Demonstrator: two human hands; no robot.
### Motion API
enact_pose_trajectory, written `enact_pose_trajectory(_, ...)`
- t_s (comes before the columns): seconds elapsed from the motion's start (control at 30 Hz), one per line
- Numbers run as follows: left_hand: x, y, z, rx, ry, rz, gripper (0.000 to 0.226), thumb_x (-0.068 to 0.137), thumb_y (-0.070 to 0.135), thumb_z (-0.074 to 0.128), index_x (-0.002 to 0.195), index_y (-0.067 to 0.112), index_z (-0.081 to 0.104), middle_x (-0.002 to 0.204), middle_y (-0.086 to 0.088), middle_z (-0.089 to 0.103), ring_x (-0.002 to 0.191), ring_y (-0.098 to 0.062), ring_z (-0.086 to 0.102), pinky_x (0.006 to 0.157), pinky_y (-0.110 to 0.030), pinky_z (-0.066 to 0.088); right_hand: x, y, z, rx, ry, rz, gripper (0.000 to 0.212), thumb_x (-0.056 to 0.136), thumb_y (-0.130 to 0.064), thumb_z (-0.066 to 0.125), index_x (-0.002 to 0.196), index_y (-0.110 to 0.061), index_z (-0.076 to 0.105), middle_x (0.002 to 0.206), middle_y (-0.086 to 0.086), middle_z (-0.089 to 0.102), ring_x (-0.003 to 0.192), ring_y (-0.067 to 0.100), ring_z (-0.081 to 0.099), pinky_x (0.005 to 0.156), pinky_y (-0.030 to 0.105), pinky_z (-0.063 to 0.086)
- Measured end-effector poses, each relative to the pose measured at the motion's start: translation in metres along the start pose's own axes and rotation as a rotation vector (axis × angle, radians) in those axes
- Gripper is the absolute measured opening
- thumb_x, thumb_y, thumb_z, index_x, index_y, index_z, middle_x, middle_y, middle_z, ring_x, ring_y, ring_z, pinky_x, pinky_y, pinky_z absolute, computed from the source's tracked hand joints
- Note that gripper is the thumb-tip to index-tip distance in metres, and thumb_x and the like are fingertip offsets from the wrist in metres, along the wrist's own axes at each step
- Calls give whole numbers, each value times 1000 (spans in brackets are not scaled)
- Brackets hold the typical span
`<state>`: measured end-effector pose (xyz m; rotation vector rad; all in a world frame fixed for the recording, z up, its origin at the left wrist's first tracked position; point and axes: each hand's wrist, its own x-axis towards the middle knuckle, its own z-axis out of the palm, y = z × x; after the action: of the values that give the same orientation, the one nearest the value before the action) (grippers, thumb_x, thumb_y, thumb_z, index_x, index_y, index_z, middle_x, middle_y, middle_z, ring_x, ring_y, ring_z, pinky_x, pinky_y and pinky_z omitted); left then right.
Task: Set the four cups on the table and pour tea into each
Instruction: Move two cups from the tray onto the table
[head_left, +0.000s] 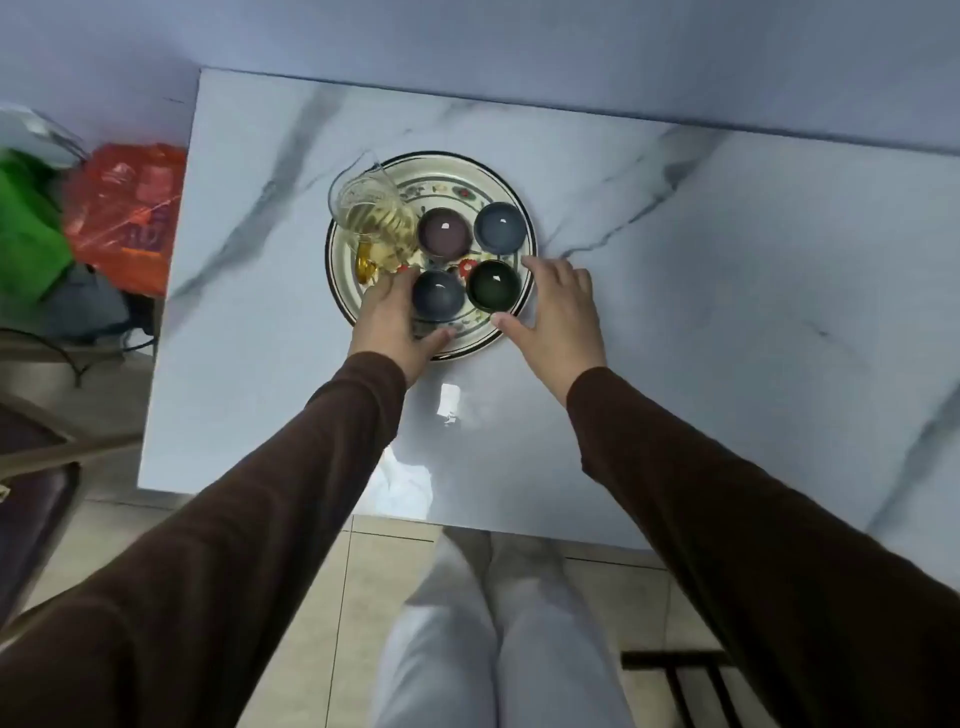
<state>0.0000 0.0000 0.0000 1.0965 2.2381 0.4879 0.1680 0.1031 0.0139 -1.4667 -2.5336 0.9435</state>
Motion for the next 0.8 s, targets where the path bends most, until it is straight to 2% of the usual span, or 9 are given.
enact_pose_trajectory(0.1, 12, -13, 15, -20, 41, 27, 87, 72, 46, 78, 142, 15, 38, 139, -12, 45, 131, -28, 38, 104, -22, 26, 12, 7, 21, -77, 42, -41, 70, 80, -44, 74, 136, -13, 48, 128, 8, 55, 117, 30, 44, 101, 35, 36)
enact_pose_trajectory(0.3, 23, -31, 33, 2, 118, 94, 83, 71, 46, 77, 139, 14, 42, 131, -11, 52, 123, -30, 43, 104, -33, 33, 23, 16, 48, -173, 88, -79, 75, 80, -54, 69, 139, -16, 45, 131, 3, 55, 117, 26, 44, 99, 34, 38)
enact_pose_trajectory(0.43, 25, -34, 37, -9, 158, 97, 78, 72, 48, 76, 136, 16, 45, 126, -10, 54, 119, -29, 43, 99, -32, 33, 27, 18, 56, -176, 107, -60, 78, 79, -58, 68, 140, -16, 44, 130, 3, 57, 116, 27, 45, 97, 34, 39)
enact_pose_trajectory(0.67, 25, -27, 33, -56, 176, 76, 69, 69, 44, 78, 128, 19, 53, 122, -6, 59, 115, -26, 46, 93, -26, 32, 28, 10, 50, -25, 139, 21, 70, 76, -54, 73, 132, -18, 52, 122, 2, 60, 114, 25, 45, 93, 34, 42)
enact_pose_trajectory(0.8, 13, -11, 28, -69, 161, 126, 69, 69, 44, 78, 129, 21, 54, 123, -3, 59, 116, -23, 45, 94, -24, 32, 16, 16, 28, 43, 190, 76, 69, 74, -57, 73, 129, -20, 53, 120, 0, 61, 113, 22, 44, 91, 34, 46)
